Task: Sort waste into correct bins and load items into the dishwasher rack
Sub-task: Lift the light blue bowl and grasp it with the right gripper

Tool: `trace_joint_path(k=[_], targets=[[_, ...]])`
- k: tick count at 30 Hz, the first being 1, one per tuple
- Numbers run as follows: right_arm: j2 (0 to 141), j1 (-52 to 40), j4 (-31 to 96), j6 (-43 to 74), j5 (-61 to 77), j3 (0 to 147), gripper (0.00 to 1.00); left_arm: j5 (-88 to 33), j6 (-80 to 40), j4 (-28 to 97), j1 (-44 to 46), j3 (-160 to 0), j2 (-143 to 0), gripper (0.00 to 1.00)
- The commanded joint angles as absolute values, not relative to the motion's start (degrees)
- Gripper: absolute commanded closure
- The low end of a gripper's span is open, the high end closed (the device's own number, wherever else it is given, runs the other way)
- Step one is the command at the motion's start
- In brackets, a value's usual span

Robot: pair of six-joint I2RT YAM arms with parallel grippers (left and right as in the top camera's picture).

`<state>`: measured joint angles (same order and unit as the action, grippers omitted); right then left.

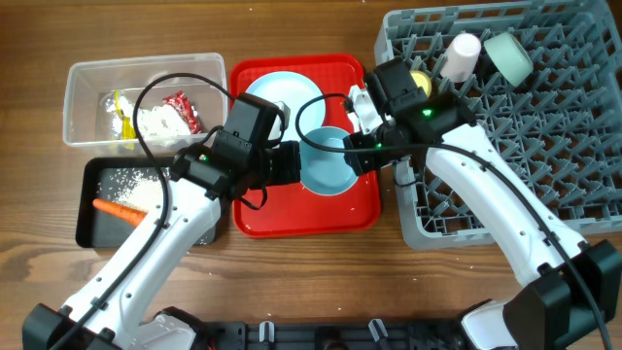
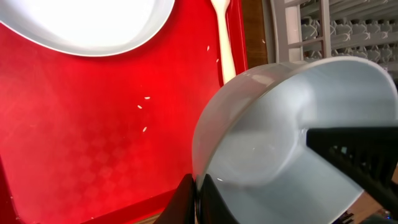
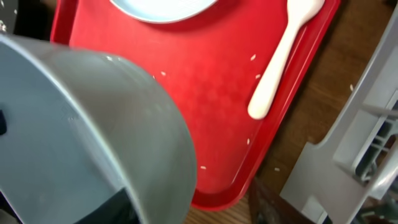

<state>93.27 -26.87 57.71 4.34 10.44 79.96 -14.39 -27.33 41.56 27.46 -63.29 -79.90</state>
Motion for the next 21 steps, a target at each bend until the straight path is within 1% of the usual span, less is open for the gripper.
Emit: trace_joint_path(k=[1,3,7,9,11,13,14,16,21], targets=[[93.43,-27.2,55.61,4.69,11.2,79.59,0.57,-13.87,-27.03,41.43,27.2,-64.27,-78.74,0.96],[93.43,-27.2,54.92,4.95,11.2,79.61,0.62,-13.87,-27.05,41.58,27.2,-64.27,-78.74,0.96],[93.43,-27.2,53.89,6.2,11.18,79.61,0.63,-14.13,-27.05,41.67,27.27,-64.27,-78.74,0.96],[93.43,-27.2,53.39,6.2,11.2,79.61,0.7,-14.09,-27.05,41.67,27.24,-64.25,-78.74,0.96],[93.43,-27.2,53.36,6.2,11.18,79.61,0.81,-14.09,-27.05,41.67,27.24,-64.27,-78.74,0.96],[93.43,-27.2,53.34,6.17,11.18,79.61,0.87,-14.09,-27.05,41.85,27.24,-64.27,-78.74,0.96],[93.43,-27.2,53.34,6.22,11.2,79.61,0.87,-14.09,-27.05,41.89,27.27,-64.25,-78.74,0.96],[93.43,-27.2,53.32,6.68,11.2,79.64,0.96,-14.09,-27.07,42.04,27.27,-64.25,-78.74,0.96],[93.43,-27.2,52.88,7.73,11.2,79.66,0.96,-14.81,-27.07,42.04,27.24,-64.25,-78.74,0.96]])
